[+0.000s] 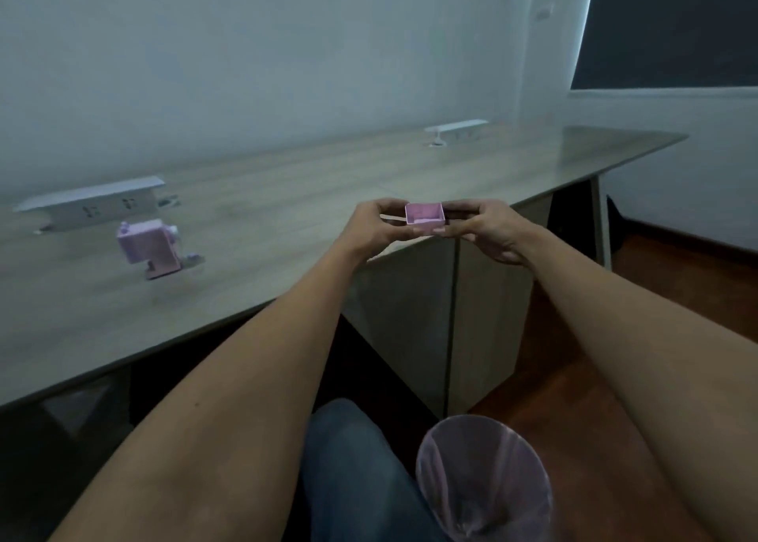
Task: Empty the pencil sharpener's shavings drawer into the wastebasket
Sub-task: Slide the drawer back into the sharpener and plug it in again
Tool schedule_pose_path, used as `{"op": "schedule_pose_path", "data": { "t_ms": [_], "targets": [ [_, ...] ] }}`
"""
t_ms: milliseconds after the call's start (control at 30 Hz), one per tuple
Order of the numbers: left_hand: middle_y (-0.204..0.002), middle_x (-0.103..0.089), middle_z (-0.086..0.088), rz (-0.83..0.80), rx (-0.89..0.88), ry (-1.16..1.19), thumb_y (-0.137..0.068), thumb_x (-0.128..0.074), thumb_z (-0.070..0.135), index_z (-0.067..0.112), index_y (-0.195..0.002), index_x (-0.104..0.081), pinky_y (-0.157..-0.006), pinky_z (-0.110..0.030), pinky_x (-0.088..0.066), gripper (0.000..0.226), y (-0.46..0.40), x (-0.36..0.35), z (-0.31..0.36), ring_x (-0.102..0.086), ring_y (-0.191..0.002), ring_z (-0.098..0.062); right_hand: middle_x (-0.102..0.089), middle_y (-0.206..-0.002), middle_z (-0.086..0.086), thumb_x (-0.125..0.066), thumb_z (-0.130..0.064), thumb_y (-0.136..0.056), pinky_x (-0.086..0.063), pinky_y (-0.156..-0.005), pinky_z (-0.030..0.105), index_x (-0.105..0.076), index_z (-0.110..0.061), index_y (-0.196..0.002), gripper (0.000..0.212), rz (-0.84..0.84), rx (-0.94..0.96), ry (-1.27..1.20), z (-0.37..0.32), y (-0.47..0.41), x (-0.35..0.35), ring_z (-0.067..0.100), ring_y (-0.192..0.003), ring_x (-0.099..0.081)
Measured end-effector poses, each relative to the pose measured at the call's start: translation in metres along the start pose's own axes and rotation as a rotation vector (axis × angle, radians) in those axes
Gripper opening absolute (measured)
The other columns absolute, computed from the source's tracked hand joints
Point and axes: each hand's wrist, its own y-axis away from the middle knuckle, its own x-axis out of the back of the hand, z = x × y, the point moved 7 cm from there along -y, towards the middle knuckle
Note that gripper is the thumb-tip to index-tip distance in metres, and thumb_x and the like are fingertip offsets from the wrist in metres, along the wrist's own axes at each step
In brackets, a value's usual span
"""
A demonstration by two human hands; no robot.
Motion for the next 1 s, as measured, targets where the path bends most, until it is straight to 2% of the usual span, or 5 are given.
{"op": "schedule_pose_path", "data": {
  "t_ms": [100,267,467,733,1000],
  "targets": [
    [-0.121,-0.073,-0.007,0.066,-0.015,-0.011,-0.074,-0.087,0.015,0.005,-0.129,-0.065,-0.077,-0.016,-0.055,0.061,0.005,0.044,0.020,-0.074,-0.106,-0.020,-0.070,-0.122,0.024,-0.068,0.021,-0.076,-0.053,-0.101,0.027,-0.060,0.009,-0.130,0.056,-0.074,0.043,0.033,-0.031,-0.020,-0.036,0.028,-0.116,-0.069],
    [-0.116,-0.075,-0.008,0.200,-0.010,-0.057,-0.074,-0.087,0.018,0.007,-0.124,-0.068,-0.082,-0.021,-0.052,0.055,0.029,0.120,0.037,-0.073,-0.100,-0.018,-0.070,-0.123,0.023,-0.070,0.017,-0.078,-0.055,-0.095,0.022,-0.060,0.008,-0.129,0.054,-0.224,0.097,0.063,-0.064,-0.047,-0.115,0.026,-0.118,-0.068],
    [-0.115,-0.074,-0.004,0.405,-0.008,-0.143,-0.073,-0.088,0.028,0.007,-0.127,-0.065,-0.074,-0.014,-0.051,0.062,0.070,0.216,0.039,-0.072,-0.090,-0.007,-0.071,-0.123,0.019,-0.071,0.013,-0.080,-0.052,-0.100,0.024,-0.061,0.007,-0.129,0.050,-0.416,0.138,0.086,-0.086,-0.074,-0.221,0.022,-0.117,-0.069],
    [-0.114,-0.076,-0.008,0.554,0.043,-0.207,-0.070,-0.090,0.029,0.007,-0.121,-0.070,-0.091,-0.031,-0.057,0.059,0.123,0.326,0.025,-0.074,-0.102,-0.019,-0.070,-0.125,0.020,-0.070,0.011,-0.082,-0.053,-0.100,0.024,-0.062,0.008,-0.128,0.047,-0.601,0.182,0.110,-0.088,-0.098,-0.346,0.024,-0.119,-0.067],
    [-0.114,-0.076,-0.005,0.642,0.119,-0.224,-0.071,-0.089,0.028,0.007,-0.126,-0.067,-0.093,-0.027,-0.055,0.063,0.157,0.386,0.000,-0.073,-0.104,-0.016,-0.073,-0.122,0.015,-0.075,0.005,-0.081,-0.051,-0.102,0.027,-0.065,0.005,-0.127,0.047,-0.666,0.194,0.133,-0.064,-0.124,-0.415,0.020,-0.116,-0.069]
  ]
}}
